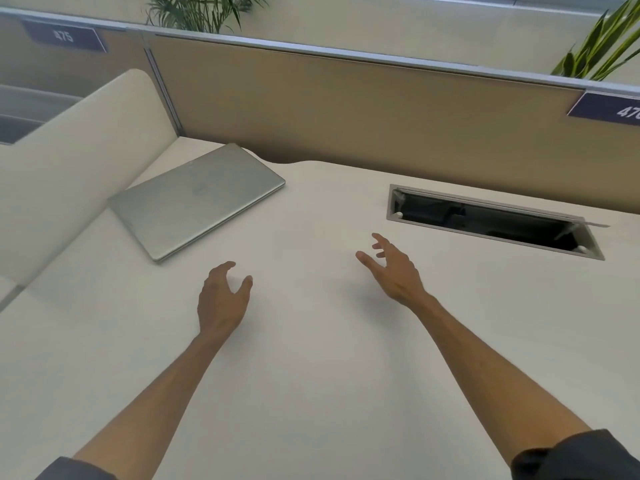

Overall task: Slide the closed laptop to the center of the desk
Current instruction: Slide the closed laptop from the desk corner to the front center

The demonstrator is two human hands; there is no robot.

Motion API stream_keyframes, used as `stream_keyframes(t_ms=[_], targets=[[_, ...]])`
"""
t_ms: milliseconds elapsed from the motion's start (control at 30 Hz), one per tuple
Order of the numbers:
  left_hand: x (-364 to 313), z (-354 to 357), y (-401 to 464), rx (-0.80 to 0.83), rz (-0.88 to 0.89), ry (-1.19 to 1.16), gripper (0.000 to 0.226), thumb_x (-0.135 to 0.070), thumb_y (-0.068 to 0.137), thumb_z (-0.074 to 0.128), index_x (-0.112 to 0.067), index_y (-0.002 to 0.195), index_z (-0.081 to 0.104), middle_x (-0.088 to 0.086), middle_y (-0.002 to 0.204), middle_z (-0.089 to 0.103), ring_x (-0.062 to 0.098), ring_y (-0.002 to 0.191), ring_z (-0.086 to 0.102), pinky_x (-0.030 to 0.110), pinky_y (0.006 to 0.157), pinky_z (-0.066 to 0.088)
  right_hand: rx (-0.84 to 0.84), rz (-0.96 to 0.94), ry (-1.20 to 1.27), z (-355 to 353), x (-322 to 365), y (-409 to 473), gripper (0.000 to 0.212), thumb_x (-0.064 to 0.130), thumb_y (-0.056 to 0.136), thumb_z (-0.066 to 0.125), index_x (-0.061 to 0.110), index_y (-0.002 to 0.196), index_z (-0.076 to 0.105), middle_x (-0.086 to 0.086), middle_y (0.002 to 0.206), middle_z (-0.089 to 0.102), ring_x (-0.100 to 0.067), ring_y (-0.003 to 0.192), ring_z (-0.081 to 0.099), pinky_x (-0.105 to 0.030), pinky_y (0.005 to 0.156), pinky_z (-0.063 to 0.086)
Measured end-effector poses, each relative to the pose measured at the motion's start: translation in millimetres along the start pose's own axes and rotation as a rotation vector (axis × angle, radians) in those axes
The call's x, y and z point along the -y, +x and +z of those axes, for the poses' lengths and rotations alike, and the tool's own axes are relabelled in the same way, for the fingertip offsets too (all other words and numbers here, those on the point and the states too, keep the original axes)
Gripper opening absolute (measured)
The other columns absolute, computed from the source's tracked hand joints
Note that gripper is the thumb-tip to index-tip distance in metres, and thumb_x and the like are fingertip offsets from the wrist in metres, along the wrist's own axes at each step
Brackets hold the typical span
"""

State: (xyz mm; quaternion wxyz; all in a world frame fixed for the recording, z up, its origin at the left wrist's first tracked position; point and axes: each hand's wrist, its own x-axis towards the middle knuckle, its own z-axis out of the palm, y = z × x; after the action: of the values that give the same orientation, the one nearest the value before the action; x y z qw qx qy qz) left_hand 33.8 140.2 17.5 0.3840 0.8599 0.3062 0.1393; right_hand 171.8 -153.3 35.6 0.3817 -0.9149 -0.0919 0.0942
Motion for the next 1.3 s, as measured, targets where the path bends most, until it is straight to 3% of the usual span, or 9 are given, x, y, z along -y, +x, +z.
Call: stream_keyframes(t_ms=[567, 700, 800, 1000, 1300], targets=[[17.8, -29.9, 58.5, -0.174, -0.106, -0.081, 0.046, -0.033, 0.087, 0.063, -0.016, 0.129, 0.055, 0.005, 0.135, 0.057, 0.026, 0.125, 0.051, 0.038, 0.094, 0.039, 0.076, -0.092, -0.021, 41.9, 62.9, 71.7, 0.075, 0.074, 0.085, 0.045, 0.033, 0.147, 0.036, 0.01, 0.134, 0.054, -0.012, 0.118, 0.054, -0.038, 0.097, 0.044], [23.2, -38.7, 73.0, -0.201, -0.097, -0.085, 0.046, -0.029, 0.087, 0.064, -0.011, 0.129, 0.054, 0.009, 0.133, 0.057, 0.029, 0.121, 0.053, 0.04, 0.099, 0.039, 0.104, -0.1, -0.028, 54.1, 77.1, 88.9, 0.077, 0.076, 0.083, 0.045, 0.033, 0.147, 0.036, 0.009, 0.134, 0.054, -0.013, 0.118, 0.055, -0.038, 0.098, 0.043], [28.9, -44.6, 83.0, -0.226, -0.103, -0.068, 0.046, -0.027, 0.088, 0.063, -0.008, 0.128, 0.053, 0.012, 0.13, 0.058, 0.032, 0.12, 0.052, 0.046, 0.103, 0.039, 0.13, -0.105, -0.041, 62.1, 88.1, 102.3, 0.079, 0.077, 0.082, 0.046, 0.033, 0.147, 0.036, 0.009, 0.136, 0.054, -0.013, 0.119, 0.055, -0.038, 0.099, 0.043], [45.0, -54.4, 107.5, -0.259, -0.205, 0.079, 0.05, -0.03, 0.085, 0.064, -0.007, 0.127, 0.051, 0.016, 0.125, 0.055, 0.035, 0.118, 0.047, 0.046, 0.096, 0.037, 0.165, -0.133, -0.096, 81.6, 113.1, 127.2, 0.081, 0.077, 0.082, 0.045, 0.032, 0.148, 0.034, 0.007, 0.14, 0.052, -0.016, 0.122, 0.054, -0.041, 0.101, 0.041], [62.8, -66.7, 143.8, -0.265, -0.255, 0.043, 0.061, -0.03, 0.084, 0.063, -0.004, 0.135, 0.042, 0.021, 0.137, 0.042, 0.038, 0.129, 0.036, 0.046, 0.099, 0.036, 0.198, -0.134, -0.163, 106.9, 133.8, 164.3, 0.079, 0.07, 0.086, 0.047, 0.026, 0.151, 0.031, 0.001, 0.147, 0.047, -0.021, 0.131, 0.048, -0.045, 0.108, 0.037]])
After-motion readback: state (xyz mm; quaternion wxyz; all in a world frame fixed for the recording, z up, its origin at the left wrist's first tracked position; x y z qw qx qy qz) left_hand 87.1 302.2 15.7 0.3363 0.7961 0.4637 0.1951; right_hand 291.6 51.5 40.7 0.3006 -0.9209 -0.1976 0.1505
